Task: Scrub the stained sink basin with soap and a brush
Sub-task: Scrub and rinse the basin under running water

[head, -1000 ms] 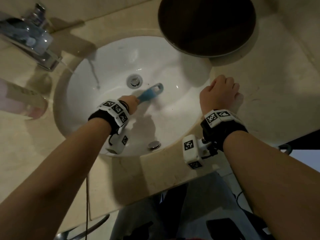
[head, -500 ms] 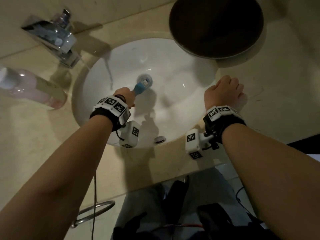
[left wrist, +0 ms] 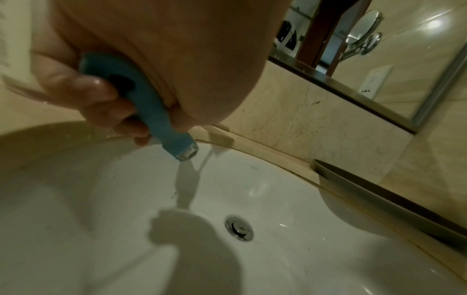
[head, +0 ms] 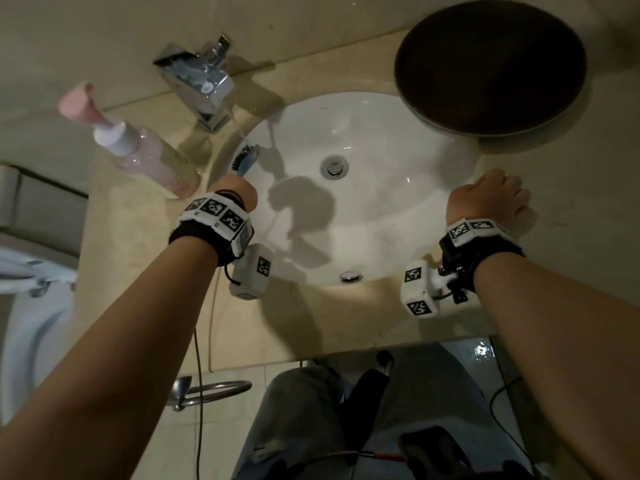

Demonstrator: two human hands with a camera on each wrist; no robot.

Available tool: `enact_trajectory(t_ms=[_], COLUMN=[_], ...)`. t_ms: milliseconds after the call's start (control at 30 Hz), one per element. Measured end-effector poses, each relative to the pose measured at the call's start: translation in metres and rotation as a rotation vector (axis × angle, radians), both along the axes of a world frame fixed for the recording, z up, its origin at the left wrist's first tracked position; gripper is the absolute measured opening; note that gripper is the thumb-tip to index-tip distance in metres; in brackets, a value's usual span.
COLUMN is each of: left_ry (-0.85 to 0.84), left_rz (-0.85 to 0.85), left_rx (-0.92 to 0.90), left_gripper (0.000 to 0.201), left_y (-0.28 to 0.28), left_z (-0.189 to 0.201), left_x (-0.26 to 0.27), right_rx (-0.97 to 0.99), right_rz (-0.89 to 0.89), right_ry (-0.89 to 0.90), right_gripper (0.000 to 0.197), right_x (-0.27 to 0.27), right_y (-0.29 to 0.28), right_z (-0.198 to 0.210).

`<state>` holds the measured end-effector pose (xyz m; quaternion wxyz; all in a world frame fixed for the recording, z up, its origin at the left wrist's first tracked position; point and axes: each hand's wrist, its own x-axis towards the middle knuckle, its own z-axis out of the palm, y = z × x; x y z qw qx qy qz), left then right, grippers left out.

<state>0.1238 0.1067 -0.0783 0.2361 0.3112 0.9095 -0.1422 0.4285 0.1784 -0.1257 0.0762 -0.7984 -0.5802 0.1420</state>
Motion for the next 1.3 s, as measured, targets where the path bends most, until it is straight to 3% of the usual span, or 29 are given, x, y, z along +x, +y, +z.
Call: enact_trajectory(t_ms=[367, 600, 700, 867, 1067, 1167, 1300], left_ry=[0.135, 0.088, -0.046, -0.53, -0.799, -0.843, -0.63], left_rz=[-0.014, 0.093, 0.027, 0.024, -0.129, -0.206, -0.123], left_rx=[0.03, 0.235, 0.299, 0.24, -0.17, -0.375, -0.194], left_gripper=[0.038, 0.043, 0.039, 0.026, 0.03, 0.016, 0.033], left_y=[0.001, 0.01, 0.012, 0.02, 0.031, 0.032, 0.033], left_z=[0.008, 0.013, 0.013, 0.006, -0.02, -0.03, -0.06], left_x=[0.005, 0.009, 0.017, 0.051, 0.085, 0.088, 0.074], right_rx=[0.013, 0.028, 0.025, 0.054, 0.037, 0.02, 0.015], right_rz=[0.005, 0.0, 0.001, -0.003, -0.021, -0.026, -0.033], right_ry=[0.007, -0.007, -0.006, -0.005, 0.011, 0.003, -0.023], right_gripper=[0.036, 0.036, 0.034, 0.031, 0.031, 0.032, 0.032], right_x=[0.0, 0.0, 0.0, 0.0, -0.001, -0.002, -0.002], right_y=[-0.002, -0.003, -0.003, -0.005, -0.003, -0.001, 0.0], right_z=[0.0, 0.001, -0.001, -0.002, 0.001, 0.001, -0.001])
